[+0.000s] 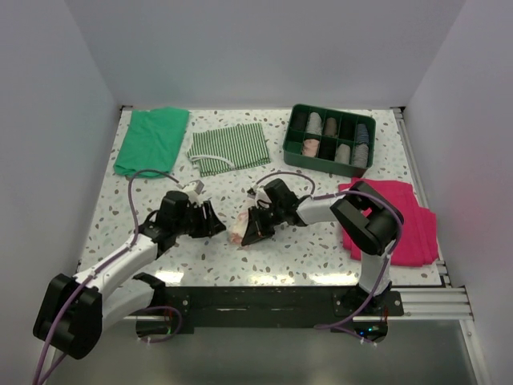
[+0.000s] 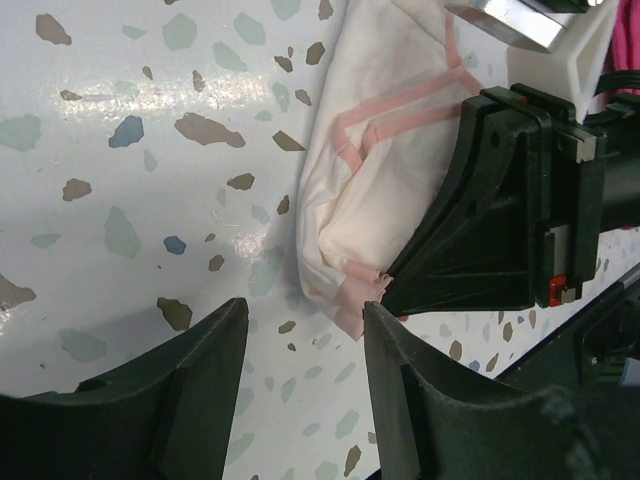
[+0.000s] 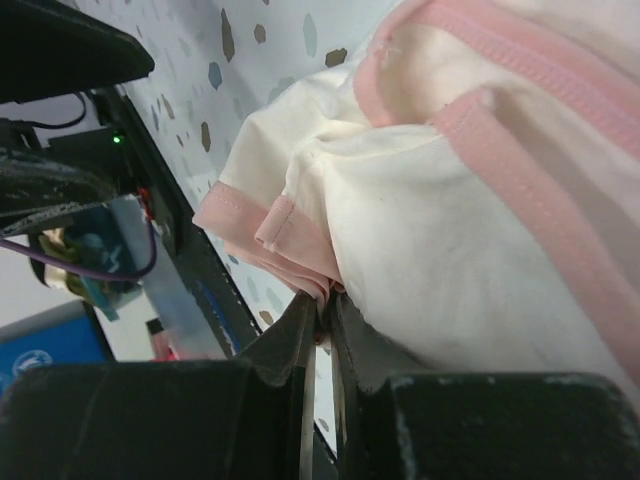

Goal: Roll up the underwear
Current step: Roll the underwear to the center of the board.

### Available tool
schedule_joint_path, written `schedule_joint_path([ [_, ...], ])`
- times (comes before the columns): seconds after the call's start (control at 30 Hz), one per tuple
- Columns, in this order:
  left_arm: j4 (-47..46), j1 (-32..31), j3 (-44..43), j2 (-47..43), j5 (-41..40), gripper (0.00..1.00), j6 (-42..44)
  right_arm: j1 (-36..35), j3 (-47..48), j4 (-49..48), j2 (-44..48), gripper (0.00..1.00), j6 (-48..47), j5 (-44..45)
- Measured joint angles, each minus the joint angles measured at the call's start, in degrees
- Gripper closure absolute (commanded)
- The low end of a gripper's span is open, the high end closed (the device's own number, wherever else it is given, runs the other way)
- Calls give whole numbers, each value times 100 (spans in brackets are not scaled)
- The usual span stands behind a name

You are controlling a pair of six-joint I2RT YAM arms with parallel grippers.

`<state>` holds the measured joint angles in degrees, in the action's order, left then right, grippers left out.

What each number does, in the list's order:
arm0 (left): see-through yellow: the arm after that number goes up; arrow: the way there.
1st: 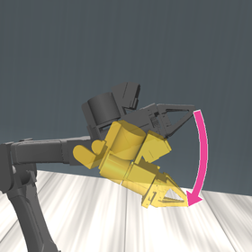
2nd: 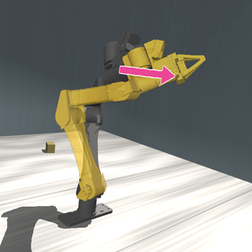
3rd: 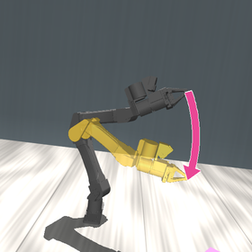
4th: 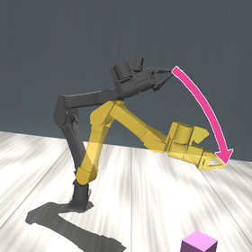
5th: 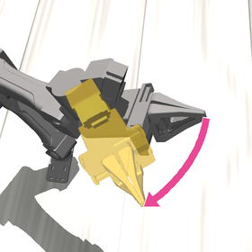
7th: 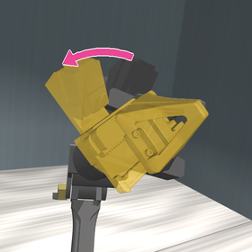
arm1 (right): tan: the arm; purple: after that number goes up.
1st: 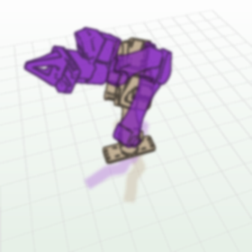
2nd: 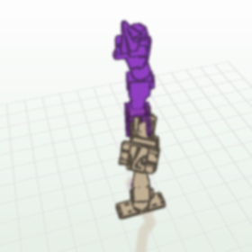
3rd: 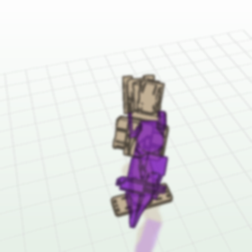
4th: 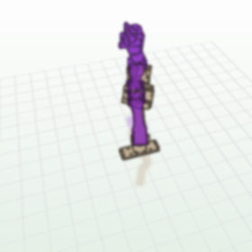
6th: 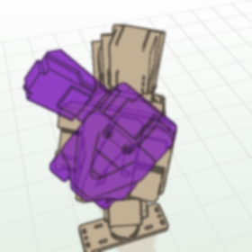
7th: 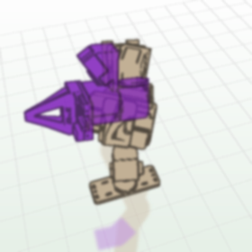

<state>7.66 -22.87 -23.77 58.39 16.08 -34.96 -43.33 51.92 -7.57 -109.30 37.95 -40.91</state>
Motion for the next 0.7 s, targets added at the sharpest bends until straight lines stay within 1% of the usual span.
schedule_joint_path([
  [0.23, -240, 0, 229, -271, 190, 41, -37, 144, -328, -951, -133, 100, 935, -367],
  [0.33, -280, 0, 240, -343, 210, 41, -37, 216, -361, -1097, -131, 100, 1163, -501],
  [0.43, -293, 0, 240, -391, 216, 41, -39, 251, -284, -933, -118, 100, 1185, -581],
  [0.6, -284, 0, 258, -514, 212, 40, -39, 251, 98, -22, 17, 100, 831, -651],
  [0.7, -289, 0, 293, -605, 216, 40, -39, 251, 330, 334, 105, 100, 643, -671],
])
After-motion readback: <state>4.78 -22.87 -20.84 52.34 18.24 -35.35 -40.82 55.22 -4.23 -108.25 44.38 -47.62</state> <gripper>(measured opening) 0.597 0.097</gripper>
